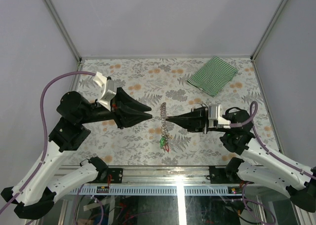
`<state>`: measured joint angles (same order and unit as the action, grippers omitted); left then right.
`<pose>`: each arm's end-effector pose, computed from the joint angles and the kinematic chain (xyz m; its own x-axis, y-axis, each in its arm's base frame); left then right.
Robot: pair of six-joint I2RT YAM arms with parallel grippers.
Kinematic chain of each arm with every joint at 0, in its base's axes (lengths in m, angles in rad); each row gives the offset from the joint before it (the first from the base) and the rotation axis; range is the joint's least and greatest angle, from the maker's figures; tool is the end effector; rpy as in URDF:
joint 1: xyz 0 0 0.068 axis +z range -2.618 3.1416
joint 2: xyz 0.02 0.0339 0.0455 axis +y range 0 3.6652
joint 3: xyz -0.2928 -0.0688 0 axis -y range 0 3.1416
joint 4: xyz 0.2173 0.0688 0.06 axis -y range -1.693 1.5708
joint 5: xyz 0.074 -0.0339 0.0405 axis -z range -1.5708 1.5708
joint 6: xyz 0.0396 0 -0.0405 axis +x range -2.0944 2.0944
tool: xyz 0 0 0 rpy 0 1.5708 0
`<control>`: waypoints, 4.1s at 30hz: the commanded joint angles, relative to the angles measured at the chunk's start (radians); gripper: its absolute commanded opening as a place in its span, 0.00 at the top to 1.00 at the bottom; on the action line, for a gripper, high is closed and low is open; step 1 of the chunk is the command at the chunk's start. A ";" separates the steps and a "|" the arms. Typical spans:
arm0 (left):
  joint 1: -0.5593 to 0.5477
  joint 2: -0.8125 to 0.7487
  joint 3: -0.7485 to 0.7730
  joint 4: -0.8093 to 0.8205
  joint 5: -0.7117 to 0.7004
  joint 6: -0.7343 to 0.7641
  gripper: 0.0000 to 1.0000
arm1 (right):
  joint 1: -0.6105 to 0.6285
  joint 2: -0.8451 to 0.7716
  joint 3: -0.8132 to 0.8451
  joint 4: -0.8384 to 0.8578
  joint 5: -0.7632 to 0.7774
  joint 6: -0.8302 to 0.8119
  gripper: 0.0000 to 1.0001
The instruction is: Put the keys on the keyring
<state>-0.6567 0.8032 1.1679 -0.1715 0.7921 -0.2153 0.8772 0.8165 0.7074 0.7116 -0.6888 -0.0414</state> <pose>0.0606 -0.0823 0.4773 -0.0613 -0.1422 -0.9879 0.9919 0.1017 -0.0761 0.0626 0.1147 0.4221 0.4004 0.4316 -0.8083 -0.9126 0.1088 -0.3940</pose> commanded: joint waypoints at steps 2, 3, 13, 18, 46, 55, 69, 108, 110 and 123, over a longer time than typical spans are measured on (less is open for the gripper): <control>-0.003 -0.003 -0.012 0.101 0.029 -0.037 0.70 | 0.005 0.022 0.056 0.180 0.071 0.244 1.00; -0.003 -0.003 -0.013 0.107 0.030 -0.040 0.70 | 0.004 0.027 0.057 0.191 0.073 0.265 1.00; -0.003 0.001 -0.027 0.145 0.044 -0.062 0.69 | 0.004 0.057 0.027 0.346 0.106 0.335 1.00; -0.003 -0.004 -0.027 0.145 0.041 -0.061 0.70 | 0.004 0.061 0.003 0.452 0.044 0.211 0.99; -0.011 -0.028 0.026 -0.027 -0.170 0.069 0.62 | 0.005 -0.037 0.371 -0.697 0.038 -0.560 1.00; -0.121 0.035 0.041 -0.039 -0.248 0.140 0.59 | 0.004 -0.073 0.429 -0.915 0.108 -0.437 1.00; -0.282 0.114 0.097 -0.080 -0.225 0.284 0.58 | 0.003 -0.079 0.479 -1.030 0.134 -0.177 1.00; -0.362 0.232 0.088 -0.087 -0.239 0.282 0.67 | 0.005 0.085 0.693 -1.303 0.108 -0.183 1.00; -0.362 0.235 0.088 -0.088 -0.237 0.283 0.68 | 0.004 0.088 0.695 -1.305 0.104 -0.185 1.00; -0.372 0.254 0.090 -0.105 -0.248 0.289 0.74 | 0.004 0.095 0.686 -1.298 0.071 -0.194 1.00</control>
<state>-1.0187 1.0573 1.2346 -0.2863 0.5583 0.0578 0.8772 0.9119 1.3453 -0.6460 -0.5724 -0.2283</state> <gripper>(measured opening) 0.270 0.021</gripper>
